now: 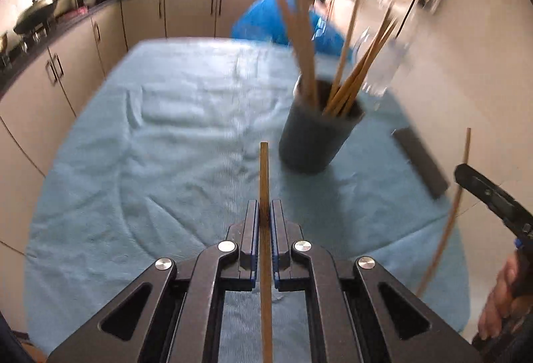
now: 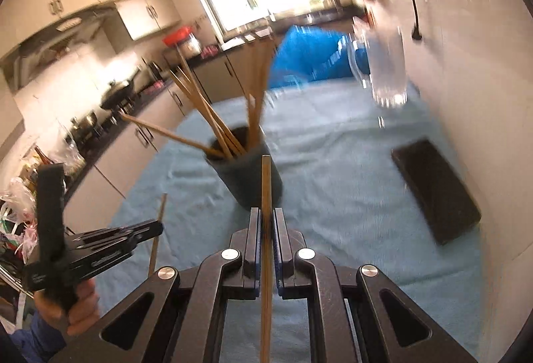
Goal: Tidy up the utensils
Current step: 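Lift both grippers' chopsticks over the holder and lower them in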
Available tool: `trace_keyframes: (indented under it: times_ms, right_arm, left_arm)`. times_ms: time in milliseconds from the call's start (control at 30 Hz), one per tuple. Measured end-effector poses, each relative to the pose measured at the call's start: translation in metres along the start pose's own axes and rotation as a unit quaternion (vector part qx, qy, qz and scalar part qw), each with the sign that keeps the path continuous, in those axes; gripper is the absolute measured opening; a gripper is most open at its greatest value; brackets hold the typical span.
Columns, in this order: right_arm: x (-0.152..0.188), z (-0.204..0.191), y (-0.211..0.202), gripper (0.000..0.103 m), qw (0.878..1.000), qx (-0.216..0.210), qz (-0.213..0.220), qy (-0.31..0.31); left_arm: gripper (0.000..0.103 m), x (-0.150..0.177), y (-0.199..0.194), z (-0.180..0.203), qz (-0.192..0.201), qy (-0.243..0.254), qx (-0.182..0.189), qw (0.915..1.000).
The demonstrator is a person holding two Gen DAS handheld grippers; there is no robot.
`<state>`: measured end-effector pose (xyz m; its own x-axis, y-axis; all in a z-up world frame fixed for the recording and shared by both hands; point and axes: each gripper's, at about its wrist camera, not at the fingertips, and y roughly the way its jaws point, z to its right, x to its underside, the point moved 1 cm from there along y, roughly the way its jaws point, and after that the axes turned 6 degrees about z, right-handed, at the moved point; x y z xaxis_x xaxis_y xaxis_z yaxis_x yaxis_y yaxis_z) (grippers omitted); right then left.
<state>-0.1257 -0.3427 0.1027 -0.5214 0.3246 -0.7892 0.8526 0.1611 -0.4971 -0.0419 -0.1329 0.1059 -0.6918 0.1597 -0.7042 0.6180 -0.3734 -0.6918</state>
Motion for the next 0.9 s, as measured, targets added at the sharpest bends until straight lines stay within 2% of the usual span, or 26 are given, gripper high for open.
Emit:
trace_keyframes:
  times_ms: [167, 367, 700, 900]
  right_arm:
    - [-0.021, -0.027, -0.039, 0.007, 0.997, -0.007, 0.066, -0.029]
    - [-0.045, -0.051, -0.072, 0.007, 0.992, -0.006, 0.116, -0.053]
    - [-0.081, -0.068, -0.088, 0.007, 0.986, -0.002, 0.147, -0.072]
    - [-0.101, -0.072, -0.078, 0.007, 0.985, -0.001, 0.155, -0.071]
  left_arm:
    - [0.006, -0.025, -0.053, 0.008, 0.055, 0.010, 0.024, 0.9982]
    - [0.006, -0.055, -0.085, 0.018, 0.096, 0.020, 0.037, 0.9945]
    - [0.006, -0.105, -0.123, 0.034, 0.134, 0.024, 0.058, 0.9890]
    - [0.006, -0.130, -0.124, 0.043, 0.146, 0.025, 0.057, 0.9873]
